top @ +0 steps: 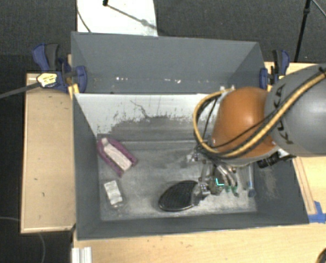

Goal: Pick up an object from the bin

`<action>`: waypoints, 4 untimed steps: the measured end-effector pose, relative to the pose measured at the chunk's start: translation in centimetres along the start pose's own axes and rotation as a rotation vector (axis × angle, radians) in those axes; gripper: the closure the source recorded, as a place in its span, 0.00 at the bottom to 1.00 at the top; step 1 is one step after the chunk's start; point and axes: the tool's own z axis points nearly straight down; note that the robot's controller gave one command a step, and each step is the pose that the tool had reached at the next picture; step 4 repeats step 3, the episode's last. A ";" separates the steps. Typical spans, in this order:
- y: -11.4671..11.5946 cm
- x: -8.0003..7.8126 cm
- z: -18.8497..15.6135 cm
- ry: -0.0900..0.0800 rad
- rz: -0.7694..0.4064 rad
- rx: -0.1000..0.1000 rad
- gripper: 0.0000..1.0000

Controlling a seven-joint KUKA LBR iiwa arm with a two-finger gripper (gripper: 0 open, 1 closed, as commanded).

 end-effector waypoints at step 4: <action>3.7 1.1 -8.1 -0.015 -0.123 0.000 1.00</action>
Offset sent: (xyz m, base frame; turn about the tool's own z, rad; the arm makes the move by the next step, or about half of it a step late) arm -0.0128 0.0098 -0.0681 0.0152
